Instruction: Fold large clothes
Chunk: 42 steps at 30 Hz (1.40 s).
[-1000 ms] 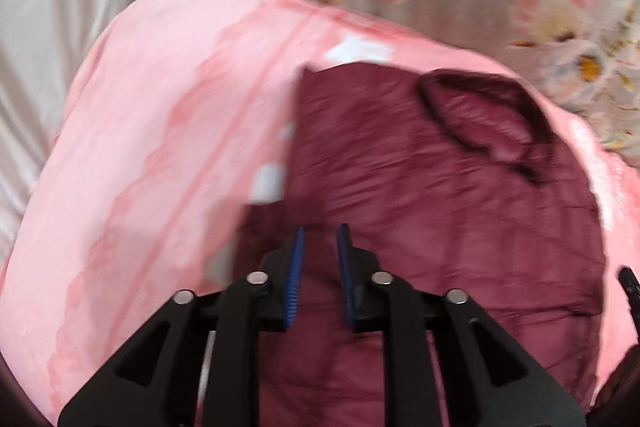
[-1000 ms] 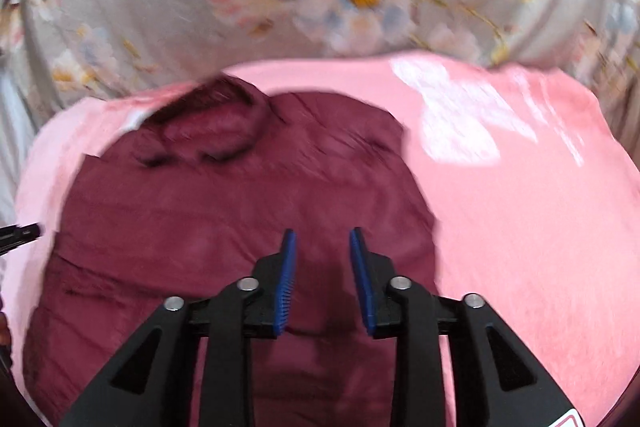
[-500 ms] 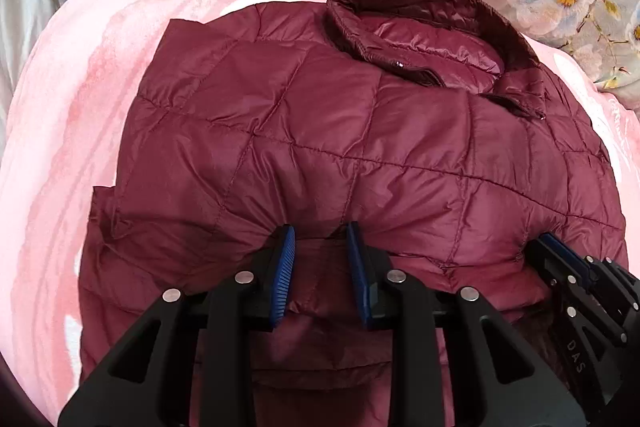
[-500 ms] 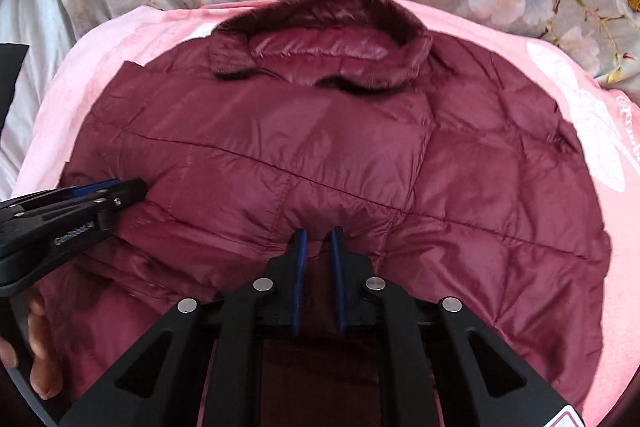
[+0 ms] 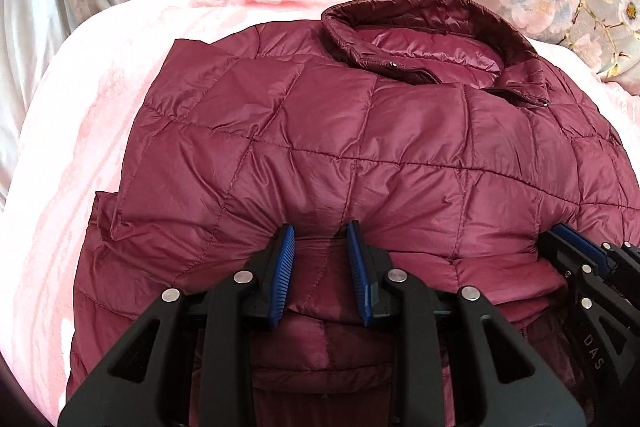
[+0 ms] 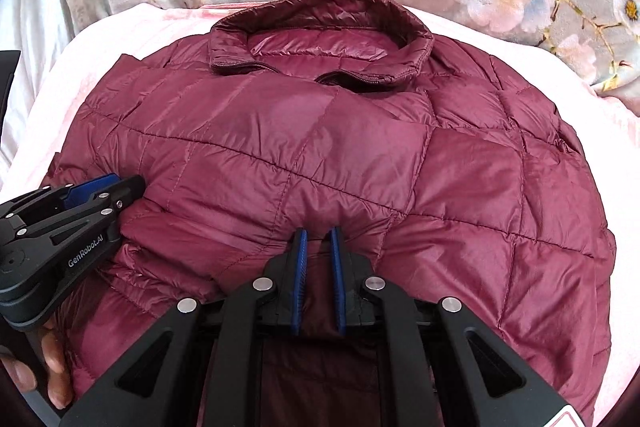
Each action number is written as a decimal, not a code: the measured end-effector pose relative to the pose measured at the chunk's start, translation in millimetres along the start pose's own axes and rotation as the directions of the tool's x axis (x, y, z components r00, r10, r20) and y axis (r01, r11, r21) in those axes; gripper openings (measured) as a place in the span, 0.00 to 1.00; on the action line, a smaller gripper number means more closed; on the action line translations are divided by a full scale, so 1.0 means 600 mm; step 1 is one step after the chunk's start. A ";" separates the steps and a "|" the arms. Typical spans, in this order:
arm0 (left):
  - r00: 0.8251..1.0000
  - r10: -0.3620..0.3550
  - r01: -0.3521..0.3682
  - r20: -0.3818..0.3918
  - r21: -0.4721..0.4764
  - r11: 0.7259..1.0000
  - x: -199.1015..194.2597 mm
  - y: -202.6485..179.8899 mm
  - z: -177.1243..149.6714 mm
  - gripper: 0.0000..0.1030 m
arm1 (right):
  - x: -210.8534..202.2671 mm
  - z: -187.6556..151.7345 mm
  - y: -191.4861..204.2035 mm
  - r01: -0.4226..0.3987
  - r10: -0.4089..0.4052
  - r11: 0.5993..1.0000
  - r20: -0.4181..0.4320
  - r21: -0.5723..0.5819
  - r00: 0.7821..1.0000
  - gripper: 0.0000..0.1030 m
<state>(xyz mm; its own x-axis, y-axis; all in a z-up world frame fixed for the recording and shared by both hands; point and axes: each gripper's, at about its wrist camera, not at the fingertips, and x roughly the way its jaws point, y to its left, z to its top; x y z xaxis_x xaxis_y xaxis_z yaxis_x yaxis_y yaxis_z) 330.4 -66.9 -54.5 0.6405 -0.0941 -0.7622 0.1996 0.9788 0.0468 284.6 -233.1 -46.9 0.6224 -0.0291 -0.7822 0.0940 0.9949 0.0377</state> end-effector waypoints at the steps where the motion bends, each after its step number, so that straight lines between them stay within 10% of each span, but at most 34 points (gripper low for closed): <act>1: 1.000 0.002 -0.002 0.001 0.001 1.000 0.000 -0.001 0.000 0.26 | 0.000 0.000 -0.001 -0.005 0.005 1.000 0.000 0.003 1.000 0.10; 19: 0.999 -0.043 0.043 0.002 -0.040 0.998 -0.022 0.020 0.012 0.34 | -0.031 0.014 -0.051 -0.109 0.104 0.983 0.045 0.151 0.994 0.13; 24: 0.997 0.047 -0.045 0.059 -0.030 0.999 -0.054 0.051 0.074 0.54 | -0.056 0.052 -0.101 0.006 -0.020 0.980 0.070 0.199 0.997 0.15; 32: 0.994 0.097 -0.101 -0.056 -0.078 0.992 0.039 0.090 0.095 0.55 | 0.011 0.044 -0.123 0.088 -0.091 0.978 0.008 0.190 0.996 0.15; 42: 0.988 0.153 -0.152 0.003 -0.034 0.988 0.056 0.067 0.068 0.58 | 0.018 0.035 -0.121 0.090 -0.094 0.978 0.015 0.187 0.995 0.15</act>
<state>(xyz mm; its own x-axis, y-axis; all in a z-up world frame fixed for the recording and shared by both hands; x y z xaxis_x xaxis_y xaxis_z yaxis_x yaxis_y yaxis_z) 390.1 -38.0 -52.1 0.6653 0.0559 -0.7445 0.0745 0.9872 0.1407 301.0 -307.7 -44.7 0.6225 -0.1242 -0.7727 0.2927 0.9526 0.0828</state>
